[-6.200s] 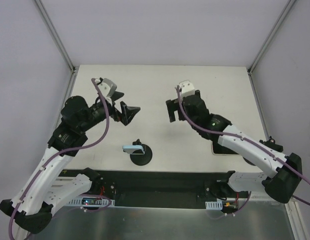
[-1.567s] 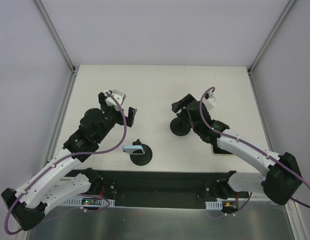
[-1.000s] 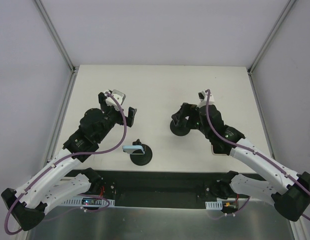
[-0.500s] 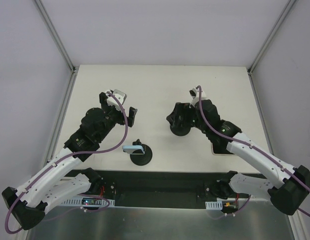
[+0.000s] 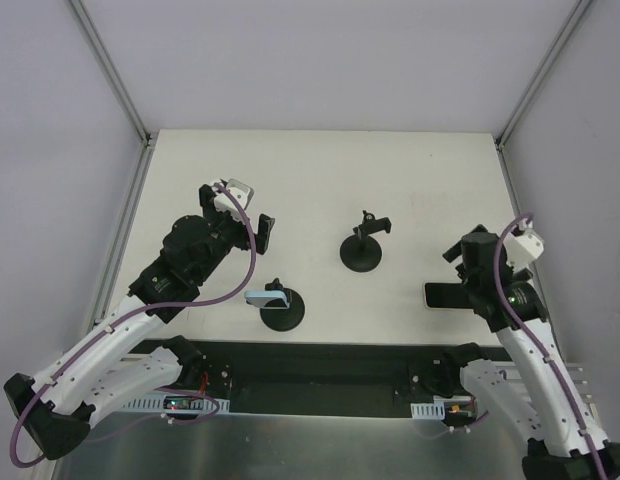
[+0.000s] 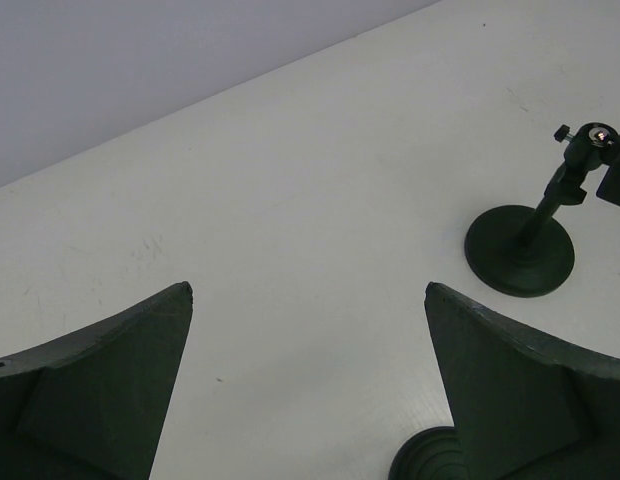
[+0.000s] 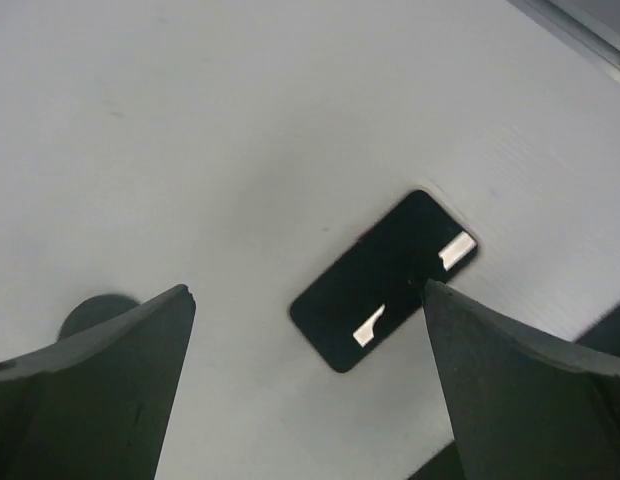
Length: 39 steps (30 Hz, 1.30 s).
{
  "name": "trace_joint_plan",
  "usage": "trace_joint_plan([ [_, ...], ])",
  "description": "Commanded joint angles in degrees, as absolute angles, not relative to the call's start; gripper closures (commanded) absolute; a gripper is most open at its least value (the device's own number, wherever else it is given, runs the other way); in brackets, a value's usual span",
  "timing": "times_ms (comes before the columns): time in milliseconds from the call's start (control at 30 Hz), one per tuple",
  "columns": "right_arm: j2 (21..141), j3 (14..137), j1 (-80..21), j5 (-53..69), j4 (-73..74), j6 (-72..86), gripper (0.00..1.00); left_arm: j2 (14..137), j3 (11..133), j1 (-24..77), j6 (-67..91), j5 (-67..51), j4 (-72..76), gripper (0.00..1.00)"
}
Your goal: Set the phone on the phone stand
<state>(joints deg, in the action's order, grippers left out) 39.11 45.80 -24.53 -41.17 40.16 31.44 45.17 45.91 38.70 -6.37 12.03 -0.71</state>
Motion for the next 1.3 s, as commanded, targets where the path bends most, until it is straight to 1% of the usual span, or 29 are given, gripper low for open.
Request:
trace_joint_plan([
  [0,40.8,44.0,-9.4,-24.6,57.7,42.9,0.00,44.3,46.1,39.4,-5.0,11.2,0.8,0.01],
  [33,41.7,43.6,-5.0,-21.6,59.1,43.0,0.00,44.2,46.2,39.4,-4.9,11.0,0.7,0.01],
  [67,43.7,43.2,-3.1,-17.4,61.7,43.0,0.00,44.1,46.3,39.4,-4.7,10.7,0.7,0.01],
  [167,45.4,39.7,2.8,-12.6,62.4,42.2,0.00,43.5,46.4,39.4,-4.4,10.2,0.6,0.01],
  [233,44.5,36.8,6.5,-10.4,60.4,42.9,0.01,43.2,46.4,39.5,-4.4,10.3,0.6,0.01],
  [267,42.9,32.7,7.6,-7.0,56.2,43.6,0.00,43.1,46.4,39.4,-4.3,10.3,0.6,0.01],
  [367,41.8,26.6,11.2,-2.1,48.8,46.1,0.00,42.9,46.4,39.5,-4.1,10.0,0.6,0.01],
  [467,43.5,24.2,12.0,-2.6,42.0,47.5,0.00,42.7,46.4,39.5,-4.0,10.0,0.6,0.01],
  [633,48.9,25.5,12.0,-5.5,37.4,46.9,0.00,42.5,46.4,39.6,-3.9,9.8,0.6,0.01],
  [833,59.2,29.6,12.0,-3.9,33.1,45.2,0.00,42.7,46.4,39.5,-4.0,9.8,0.6,0.01],
  [933,63.2,31.3,12.0,-1.1,29.5,43.5,0.00,42.9,46.3,39.5,-4.2,10.3,0.6,0.01],
  [1033,65.6,31.9,11.9,2.5,26.6,42.3,0.00,43.2,46.3,39.5,-4.3,10.3,0.5,0.01],
  [1267,68.1,32.6,11.9,3.8,20.9,39.6,0.00,43.2,46.3,39.5,-4.3,9.8,0.5,0.01],
])
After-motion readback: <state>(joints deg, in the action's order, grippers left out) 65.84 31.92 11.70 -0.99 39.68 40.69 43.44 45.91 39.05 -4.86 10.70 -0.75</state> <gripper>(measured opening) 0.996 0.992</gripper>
